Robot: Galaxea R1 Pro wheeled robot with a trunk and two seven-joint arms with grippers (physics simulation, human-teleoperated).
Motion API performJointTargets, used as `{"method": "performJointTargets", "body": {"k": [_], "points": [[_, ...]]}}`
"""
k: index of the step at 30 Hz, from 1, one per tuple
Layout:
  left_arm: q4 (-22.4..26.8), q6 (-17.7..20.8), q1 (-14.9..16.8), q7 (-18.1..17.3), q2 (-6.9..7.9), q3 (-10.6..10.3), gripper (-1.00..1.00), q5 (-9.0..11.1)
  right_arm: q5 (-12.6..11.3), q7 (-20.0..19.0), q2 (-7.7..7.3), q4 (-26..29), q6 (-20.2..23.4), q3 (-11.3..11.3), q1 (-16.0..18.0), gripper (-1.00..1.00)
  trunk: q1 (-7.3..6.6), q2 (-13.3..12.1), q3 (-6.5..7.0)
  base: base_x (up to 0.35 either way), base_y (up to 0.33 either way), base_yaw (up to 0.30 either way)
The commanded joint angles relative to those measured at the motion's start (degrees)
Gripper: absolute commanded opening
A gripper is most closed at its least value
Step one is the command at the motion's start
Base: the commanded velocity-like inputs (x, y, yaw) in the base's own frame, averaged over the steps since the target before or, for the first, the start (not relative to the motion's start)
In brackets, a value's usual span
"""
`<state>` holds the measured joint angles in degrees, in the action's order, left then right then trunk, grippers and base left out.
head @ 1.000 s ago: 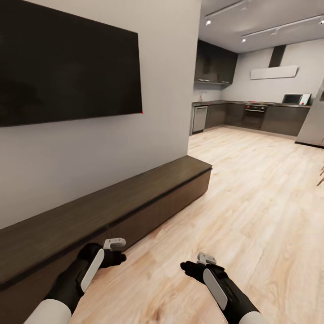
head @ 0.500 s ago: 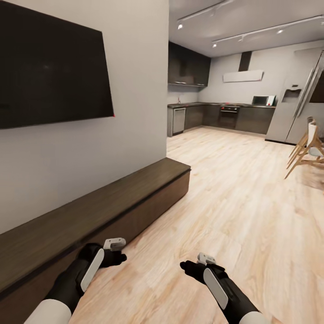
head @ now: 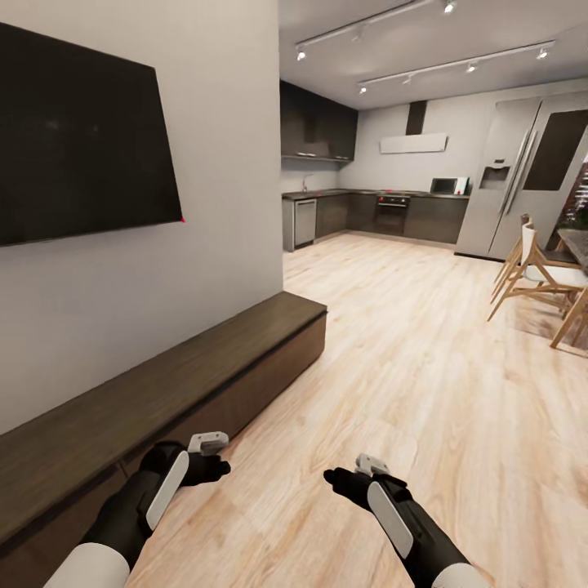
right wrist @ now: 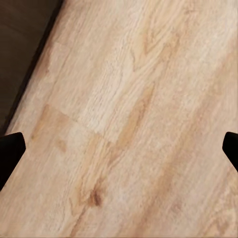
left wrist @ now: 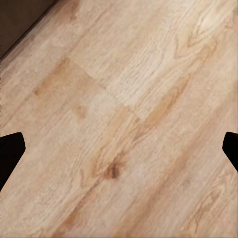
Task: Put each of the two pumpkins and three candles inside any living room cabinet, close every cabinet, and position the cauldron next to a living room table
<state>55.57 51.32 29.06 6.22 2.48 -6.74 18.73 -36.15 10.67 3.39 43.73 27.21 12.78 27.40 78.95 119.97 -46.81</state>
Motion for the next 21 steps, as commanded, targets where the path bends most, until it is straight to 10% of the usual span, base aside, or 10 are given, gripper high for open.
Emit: {"method": "performJointTargets", "body": {"k": [1,8,21], "points": [[0.1,0.2,0.0,0.6,0.07,-0.2,1.00,0.6,-0.8,0.6,0.00,0.4,0.3,0.2,0.0,1.00,-0.23,-0.4,0.09,0.000,0.000,-0.043],[0.1,0.2,0.0,0.6,0.07,0.0,1.00,0.7,-9.2,0.5,-1.42,1.2,2.0,0.2,0.0,1.00,-1.77,-3.2,0.93,0.000,0.000,-0.156],[0.1,0.2,0.0,0.6,0.07,-0.3,1.00,0.8,-10.9,0.5,-1.98,1.3,2.0,0.2,0.0,1.00,-4.63,-8.4,2.73,0.000,0.000,-0.242]]}}
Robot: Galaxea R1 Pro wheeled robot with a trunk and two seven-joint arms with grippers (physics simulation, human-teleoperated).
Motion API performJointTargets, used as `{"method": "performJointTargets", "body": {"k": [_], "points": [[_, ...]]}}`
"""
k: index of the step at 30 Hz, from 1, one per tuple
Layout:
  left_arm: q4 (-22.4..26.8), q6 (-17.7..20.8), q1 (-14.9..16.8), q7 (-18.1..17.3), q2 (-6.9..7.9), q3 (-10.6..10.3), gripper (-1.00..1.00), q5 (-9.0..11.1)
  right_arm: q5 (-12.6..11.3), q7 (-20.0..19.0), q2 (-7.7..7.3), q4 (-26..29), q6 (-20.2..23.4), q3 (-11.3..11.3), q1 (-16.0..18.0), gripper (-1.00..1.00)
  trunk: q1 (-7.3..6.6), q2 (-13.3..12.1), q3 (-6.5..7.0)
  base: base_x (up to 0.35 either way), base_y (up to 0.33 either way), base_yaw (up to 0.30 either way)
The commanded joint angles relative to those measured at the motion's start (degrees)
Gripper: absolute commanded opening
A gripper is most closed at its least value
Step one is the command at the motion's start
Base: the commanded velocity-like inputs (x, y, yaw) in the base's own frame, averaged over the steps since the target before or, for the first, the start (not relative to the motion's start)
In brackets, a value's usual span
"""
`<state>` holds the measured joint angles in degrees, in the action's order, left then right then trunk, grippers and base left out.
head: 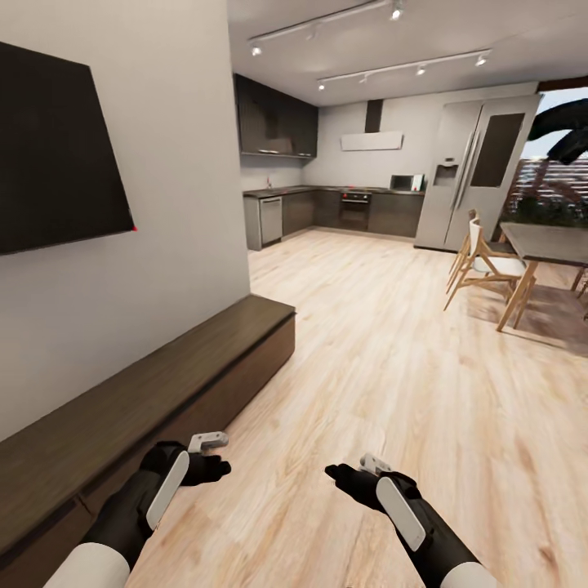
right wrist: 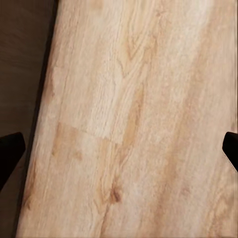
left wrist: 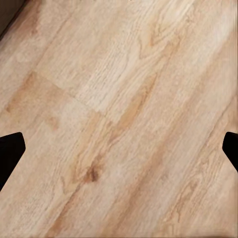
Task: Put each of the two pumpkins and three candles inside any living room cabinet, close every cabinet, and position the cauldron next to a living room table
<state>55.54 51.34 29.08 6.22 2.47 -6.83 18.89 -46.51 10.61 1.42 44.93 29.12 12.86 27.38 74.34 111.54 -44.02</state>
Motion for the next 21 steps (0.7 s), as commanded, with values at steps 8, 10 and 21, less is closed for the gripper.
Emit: {"method": "performJointTargets", "body": {"k": [8,10,21], "points": [[0.1,0.2,0.0,0.6,0.07,-0.2,1.00,0.6,-0.6,0.5,-0.04,0.1,-0.2,0.1,0.0,1.00,-1.77,-3.2,1.15,0.000,0.000,-0.251],[0.1,0.2,0.0,0.6,0.07,-0.2,1.00,0.6,-0.6,0.5,-0.08,0.1,-0.3,0.1,0.0,1.00,-2.21,-4.0,1.49,0.000,0.000,-0.126],[0.1,0.2,0.0,0.6,0.07,-0.2,1.00,0.6,-0.6,0.5,-0.10,0.1,-0.5,0.1,0.0,1.00,-4.63,-8.4,3.47,0.000,0.000,-0.028]]}}
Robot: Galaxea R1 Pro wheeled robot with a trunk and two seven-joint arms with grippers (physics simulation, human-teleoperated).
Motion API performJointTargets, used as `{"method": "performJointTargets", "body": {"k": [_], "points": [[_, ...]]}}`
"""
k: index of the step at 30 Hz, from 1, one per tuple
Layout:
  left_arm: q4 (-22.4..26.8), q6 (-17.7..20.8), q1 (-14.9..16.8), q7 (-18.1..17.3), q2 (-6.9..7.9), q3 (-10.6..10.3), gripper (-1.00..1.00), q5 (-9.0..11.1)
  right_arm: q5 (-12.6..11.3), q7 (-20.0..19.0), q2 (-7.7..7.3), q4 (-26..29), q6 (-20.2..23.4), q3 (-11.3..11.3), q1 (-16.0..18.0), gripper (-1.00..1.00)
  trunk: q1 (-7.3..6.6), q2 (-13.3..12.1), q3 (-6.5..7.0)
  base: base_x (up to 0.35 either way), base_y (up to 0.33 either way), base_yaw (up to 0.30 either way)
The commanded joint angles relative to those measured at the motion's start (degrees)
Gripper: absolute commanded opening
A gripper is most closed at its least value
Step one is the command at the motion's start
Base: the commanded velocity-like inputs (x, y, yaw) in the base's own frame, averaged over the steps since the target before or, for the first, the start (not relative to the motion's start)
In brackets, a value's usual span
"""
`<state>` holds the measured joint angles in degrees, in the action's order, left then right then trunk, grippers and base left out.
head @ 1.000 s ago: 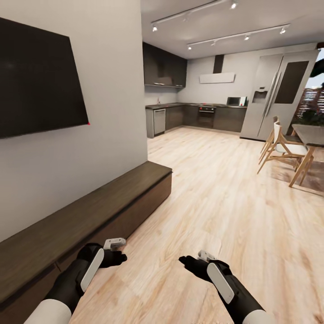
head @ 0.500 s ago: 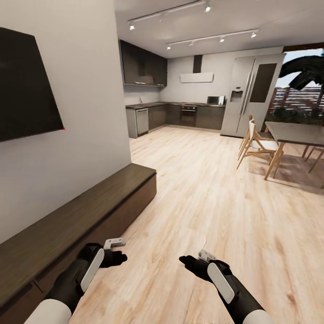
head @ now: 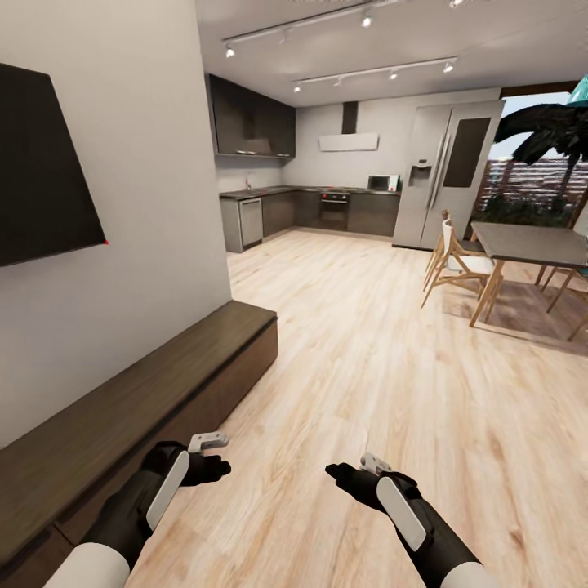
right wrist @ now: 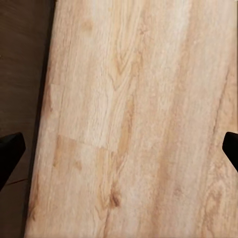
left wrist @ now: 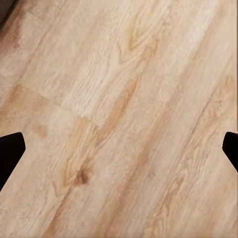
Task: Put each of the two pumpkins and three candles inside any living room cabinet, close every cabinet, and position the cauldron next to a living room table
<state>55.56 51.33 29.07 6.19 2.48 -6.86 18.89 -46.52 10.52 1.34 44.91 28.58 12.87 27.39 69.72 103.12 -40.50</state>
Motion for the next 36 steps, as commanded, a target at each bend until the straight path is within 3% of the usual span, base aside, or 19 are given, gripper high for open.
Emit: {"method": "performJointTargets", "body": {"k": [1,8,36], "points": [[0.1,0.2,0.0,0.6,0.07,-0.2,1.00,0.6,-0.6,0.6,-0.02,0.1,0.1,0.1,0.0,1.00,-0.23,-0.4,0.14,0.000,0.000,-0.157],[0.1,0.2,0.0,0.6,0.07,-0.3,1.00,0.6,-0.7,-0.5,-0.25,0.1,0.0,0.1,0.0,1.00,-1.77,-3.2,1.63,0.000,0.000,-0.245],[0.1,-0.1,0.0,0.8,0.07,-0.3,1.00,0.2,-0.7,-1.0,-0.46,0.1,0.0,0.0,0.0,1.00,-1.77,-3.2,2.76,0.023,0.000,-0.248]]}}
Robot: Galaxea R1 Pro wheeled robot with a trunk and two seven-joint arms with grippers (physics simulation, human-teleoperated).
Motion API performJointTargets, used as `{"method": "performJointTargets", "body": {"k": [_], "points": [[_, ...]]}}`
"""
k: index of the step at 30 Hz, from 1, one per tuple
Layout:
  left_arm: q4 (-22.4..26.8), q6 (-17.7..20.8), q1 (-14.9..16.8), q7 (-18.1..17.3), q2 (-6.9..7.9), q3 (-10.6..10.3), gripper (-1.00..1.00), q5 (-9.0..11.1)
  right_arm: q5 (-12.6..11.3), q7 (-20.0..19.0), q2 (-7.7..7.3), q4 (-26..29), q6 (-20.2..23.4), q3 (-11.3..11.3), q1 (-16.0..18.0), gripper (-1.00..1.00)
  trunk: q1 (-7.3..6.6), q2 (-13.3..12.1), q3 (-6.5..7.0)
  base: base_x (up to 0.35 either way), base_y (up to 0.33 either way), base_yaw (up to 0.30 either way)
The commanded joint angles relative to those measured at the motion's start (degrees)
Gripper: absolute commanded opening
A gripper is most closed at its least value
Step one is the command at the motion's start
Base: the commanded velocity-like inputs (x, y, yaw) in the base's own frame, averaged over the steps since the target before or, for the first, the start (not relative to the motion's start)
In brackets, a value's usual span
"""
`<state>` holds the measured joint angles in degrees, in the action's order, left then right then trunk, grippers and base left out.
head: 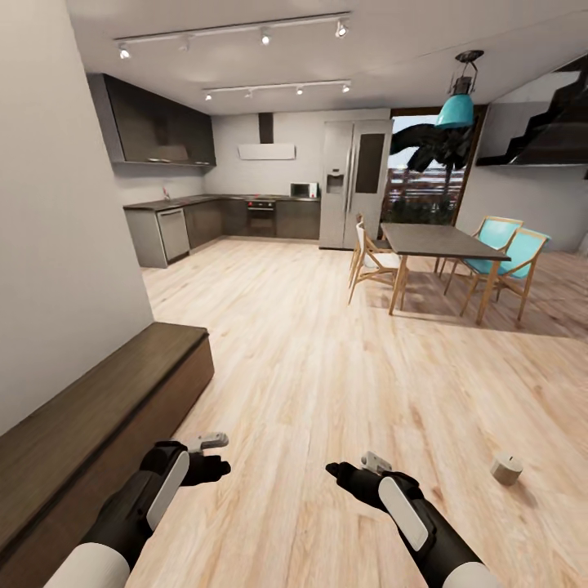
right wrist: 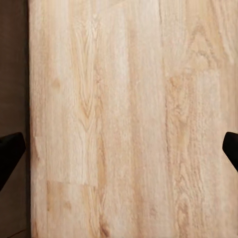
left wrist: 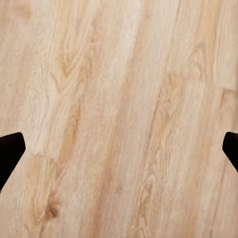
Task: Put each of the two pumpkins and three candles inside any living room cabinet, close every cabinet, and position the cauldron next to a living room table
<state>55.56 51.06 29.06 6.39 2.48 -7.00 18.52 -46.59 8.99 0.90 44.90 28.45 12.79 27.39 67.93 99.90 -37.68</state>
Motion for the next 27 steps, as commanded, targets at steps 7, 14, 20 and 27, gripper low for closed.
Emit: {"method": "performJointTargets", "body": {"k": [7,14,20,27], "points": [[0.1,0.1,0.0,0.7,0.07,-0.3,1.00,0.6,-0.6,0.5,-0.41,0.1,0.2,-4.1,0.0,1.00,0.02,0.0,-0.05,0.309,0.000,-0.052],[0.1,0.1,0.0,0.7,0.07,-0.3,1.00,0.6,-0.6,0.4,-0.46,0.1,0.2,-5.6,0.0,1.00,0.02,0.0,-0.05,0.329,0.000,-0.248],[0.1,0.1,0.0,0.7,0.07,-0.3,1.00,0.6,-0.6,0.4,-0.46,0.1,0.2,-5.7,0.0,1.00,0.02,0.0,-0.05,0.330,0.000,-0.223],[-0.2,-0.6,-0.6,0.2,0.49,-0.9,1.00,0.8,-0.6,-0.2,-0.40,-0.6,-0.5,-5.7,0.2,1.00,0.02,0.0,-0.05,0.236,0.000,-0.026]]}}
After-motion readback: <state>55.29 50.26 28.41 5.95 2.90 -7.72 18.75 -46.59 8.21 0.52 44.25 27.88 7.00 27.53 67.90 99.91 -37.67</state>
